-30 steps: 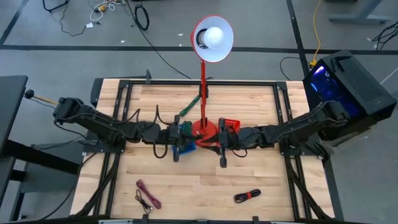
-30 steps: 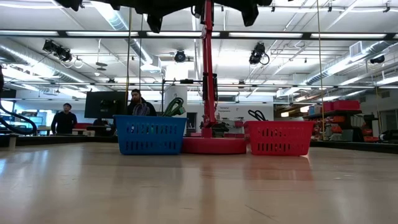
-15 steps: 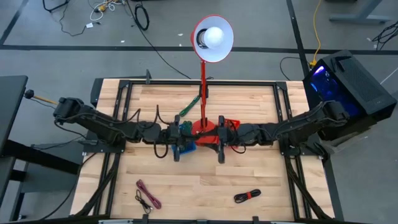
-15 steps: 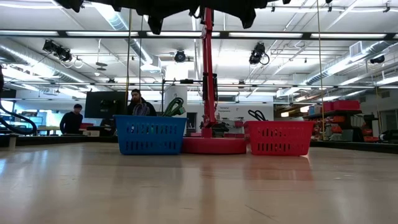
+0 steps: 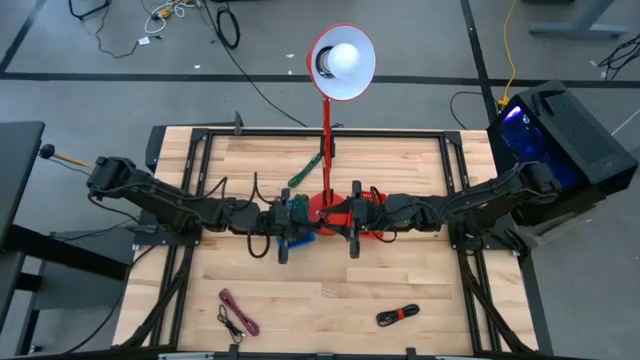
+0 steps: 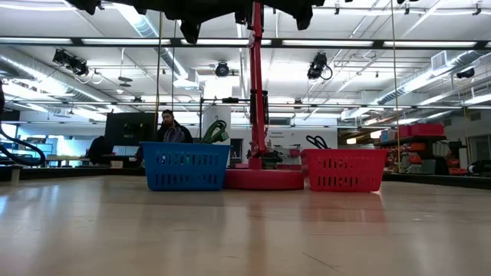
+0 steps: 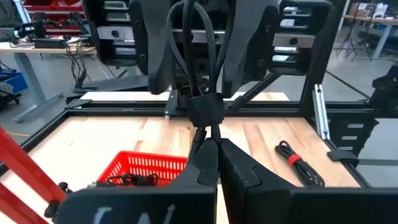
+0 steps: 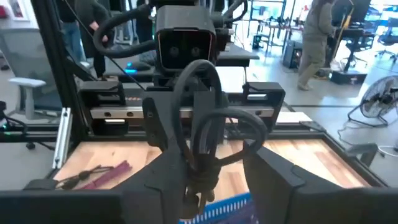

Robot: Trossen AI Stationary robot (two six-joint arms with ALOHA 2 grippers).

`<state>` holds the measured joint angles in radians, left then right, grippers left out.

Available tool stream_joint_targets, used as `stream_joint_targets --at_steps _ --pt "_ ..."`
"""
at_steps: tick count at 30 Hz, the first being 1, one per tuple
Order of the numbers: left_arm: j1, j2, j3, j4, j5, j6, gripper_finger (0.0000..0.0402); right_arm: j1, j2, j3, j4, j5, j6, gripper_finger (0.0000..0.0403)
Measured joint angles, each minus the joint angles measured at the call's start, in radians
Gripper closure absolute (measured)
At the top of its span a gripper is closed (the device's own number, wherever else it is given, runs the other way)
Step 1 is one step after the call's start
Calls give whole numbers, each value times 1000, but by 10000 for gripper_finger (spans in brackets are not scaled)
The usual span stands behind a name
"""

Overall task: Pick & Place USB Port
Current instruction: Put the black charger cable into the orange bin

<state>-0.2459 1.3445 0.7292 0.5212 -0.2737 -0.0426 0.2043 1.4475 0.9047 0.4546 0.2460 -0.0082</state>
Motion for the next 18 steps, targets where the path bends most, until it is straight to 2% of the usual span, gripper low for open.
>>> stream_joint_targets --at_steps 2,6,10,18 --pt "1 7 0 5 -1 -4 399 0 0 0 -2 6 1 268" --pt "6 37 0 32 -7 -31 397 1 0 0 -7 0 -31 377" --pt "10 65 0 42 -6 -51 370 0 -2 0 -50 18 -15 392" --pt "8 43 0 -11 6 -49 323 40 -66 0 -342 230 105 394"
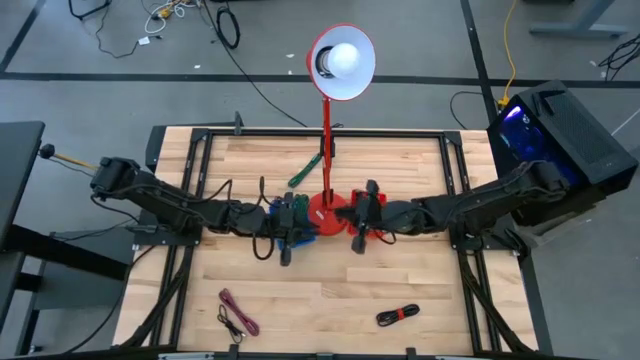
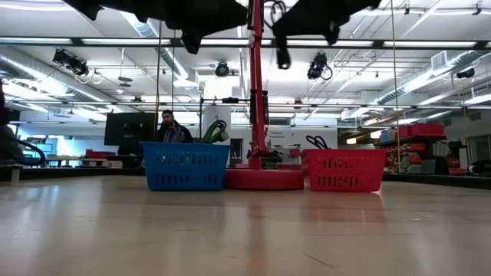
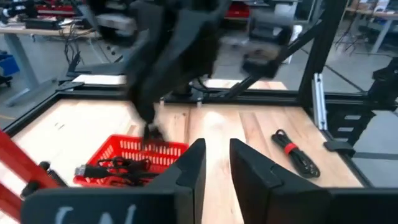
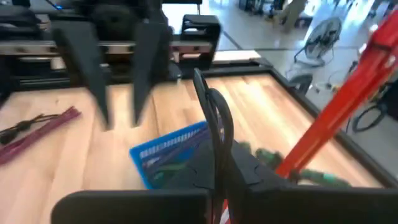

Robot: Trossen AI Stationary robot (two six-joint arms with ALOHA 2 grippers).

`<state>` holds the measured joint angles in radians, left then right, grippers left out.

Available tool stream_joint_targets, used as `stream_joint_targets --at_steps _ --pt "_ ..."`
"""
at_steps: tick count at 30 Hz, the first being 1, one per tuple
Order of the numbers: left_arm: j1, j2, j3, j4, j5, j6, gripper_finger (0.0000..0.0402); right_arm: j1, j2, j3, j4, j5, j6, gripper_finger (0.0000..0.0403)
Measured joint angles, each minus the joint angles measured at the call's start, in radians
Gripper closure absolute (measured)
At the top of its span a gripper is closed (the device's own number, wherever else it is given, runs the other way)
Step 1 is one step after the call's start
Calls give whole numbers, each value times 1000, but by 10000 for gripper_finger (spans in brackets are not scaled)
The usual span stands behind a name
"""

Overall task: Pick & Place USB Port
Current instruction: Put the black charger cable into the orange bin

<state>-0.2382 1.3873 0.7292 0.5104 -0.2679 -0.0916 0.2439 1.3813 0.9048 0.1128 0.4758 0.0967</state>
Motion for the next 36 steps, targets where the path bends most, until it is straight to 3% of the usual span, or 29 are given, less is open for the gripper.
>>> stream_joint_targets --at_steps 11,26,29,36 --pt "-2 -59 0 -135 -6 -7 323 56 -28 -18 -431 206 407 394" --pt "0 -59 0 -219 -53 -18 326 39 -27 -301 -252 212 747 394" --pt "0 -59 0 -218 -53 -18 326 39 -27 -323 -226 224 752 367" --pt "0 -59 0 -221 -53 -18 326 24 -27 -332 -214 221 757 258"
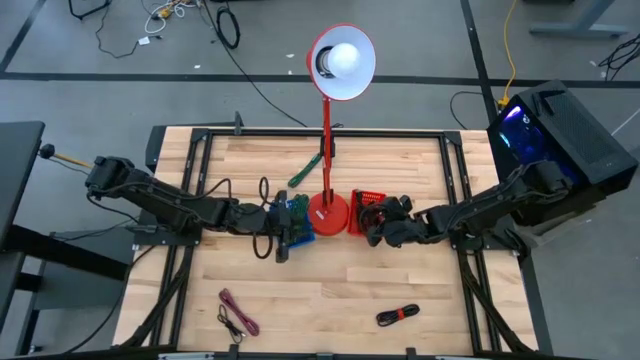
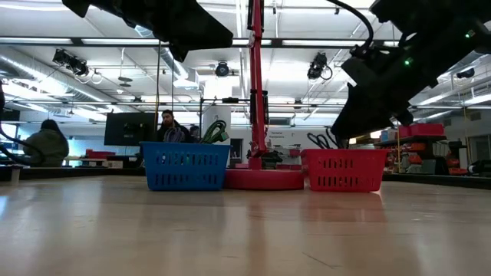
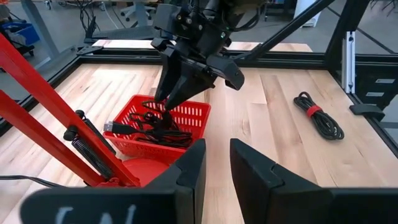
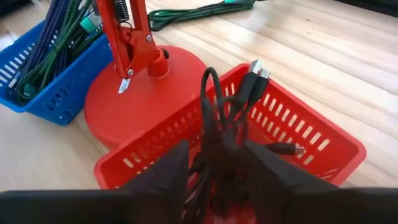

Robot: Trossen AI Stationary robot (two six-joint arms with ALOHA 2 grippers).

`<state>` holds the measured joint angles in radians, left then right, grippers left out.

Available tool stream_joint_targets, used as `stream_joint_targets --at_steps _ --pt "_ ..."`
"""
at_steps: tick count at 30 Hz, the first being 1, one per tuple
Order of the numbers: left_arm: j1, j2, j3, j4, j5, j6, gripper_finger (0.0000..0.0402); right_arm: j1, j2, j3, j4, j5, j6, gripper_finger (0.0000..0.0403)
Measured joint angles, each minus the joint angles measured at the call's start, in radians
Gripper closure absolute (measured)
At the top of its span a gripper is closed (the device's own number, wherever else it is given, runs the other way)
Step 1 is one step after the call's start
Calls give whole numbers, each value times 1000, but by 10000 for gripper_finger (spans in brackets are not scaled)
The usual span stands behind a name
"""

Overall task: Pick & Place USB Port
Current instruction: Put the black charger cable into the orange bin

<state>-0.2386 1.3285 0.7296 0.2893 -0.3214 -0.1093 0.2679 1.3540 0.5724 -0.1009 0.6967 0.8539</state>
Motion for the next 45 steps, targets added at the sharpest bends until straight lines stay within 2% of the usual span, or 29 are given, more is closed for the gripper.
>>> stream_joint_targets --at_steps 4,8,12,16,21,28,35,39,45 --pt "0 0 0 0 0 0 326 -2 -13 0 2 -2 -24 219" --pt "0 0 0 -3 0 16 326 1 -81 16 2 -27 -116 204" --pt "0 0 0 -5 0 16 326 14 -186 48 5 -124 -240 207" --pt "0 0 0 -11 0 17 326 49 -248 68 7 -253 -257 220" --pt "0 0 0 -18 0 18 326 137 -232 83 6 -384 -165 241" --pt "2 0 0 -18 -7 12 326 305 -145 101 48 -412 2 267" --pt "1 0 0 -12 -8 -40 326 461 29 101 131 -466 221 281" --pt "-2 0 0 -11 6 -84 326 518 90 100 135 -480 311 284" --pt "-14 0 0 -11 28 -125 326 550 112 100 87 -525 376 284"
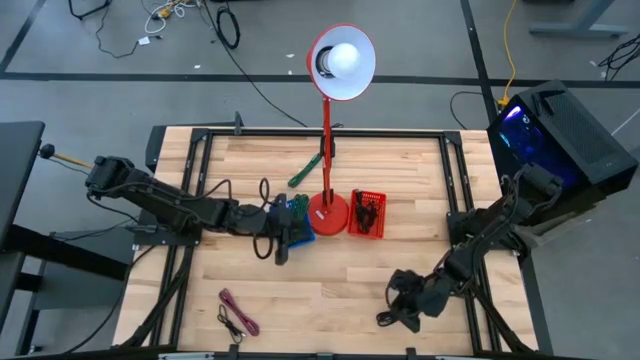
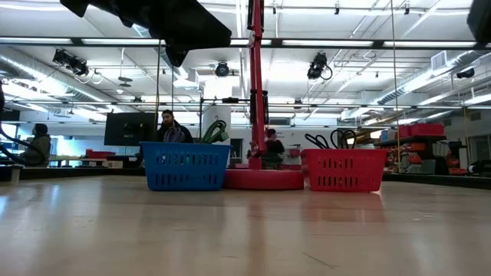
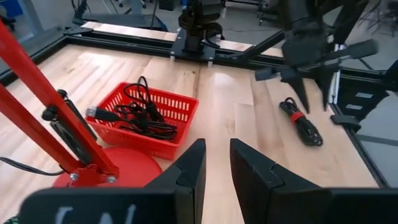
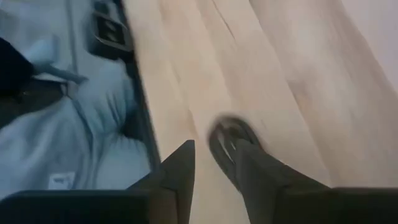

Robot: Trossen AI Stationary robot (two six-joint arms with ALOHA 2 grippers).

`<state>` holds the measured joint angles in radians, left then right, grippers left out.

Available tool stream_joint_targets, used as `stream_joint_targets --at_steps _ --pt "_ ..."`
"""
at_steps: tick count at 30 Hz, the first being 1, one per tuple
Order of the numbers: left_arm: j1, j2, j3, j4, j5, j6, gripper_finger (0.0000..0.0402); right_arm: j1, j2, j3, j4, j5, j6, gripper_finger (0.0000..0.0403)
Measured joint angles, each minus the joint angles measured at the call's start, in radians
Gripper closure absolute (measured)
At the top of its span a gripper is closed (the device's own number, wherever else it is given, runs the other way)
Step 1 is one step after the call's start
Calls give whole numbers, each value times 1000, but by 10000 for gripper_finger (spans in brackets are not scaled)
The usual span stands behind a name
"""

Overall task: Pick & Place USB Port
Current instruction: Put the black charger cable into the orange bin

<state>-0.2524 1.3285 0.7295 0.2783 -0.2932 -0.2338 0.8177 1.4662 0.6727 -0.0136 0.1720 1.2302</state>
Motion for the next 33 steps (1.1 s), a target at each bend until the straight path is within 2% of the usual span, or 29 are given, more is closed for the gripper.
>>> stream_joint_targets --at_steps 6,13,18,29,31,33 --pt "-28 0 0 0 -15 -12 326 1 0 0 -126 -114 55 284" --pt "-29 0 0 0 -29 -11 326 -5 0 0 -174 -208 45 284" --pt "-29 0 0 0 -29 -11 326 -4 26 0 -209 -216 30 284" --pt "-29 0 0 1 -28 -10 326 -5 134 3 -167 -255 8 286" --pt "-29 0 0 0 -28 -10 326 -5 143 4 -171 -251 1 299" --pt "-29 0 0 1 -28 -10 326 -5 154 4 -178 -242 -9 335"
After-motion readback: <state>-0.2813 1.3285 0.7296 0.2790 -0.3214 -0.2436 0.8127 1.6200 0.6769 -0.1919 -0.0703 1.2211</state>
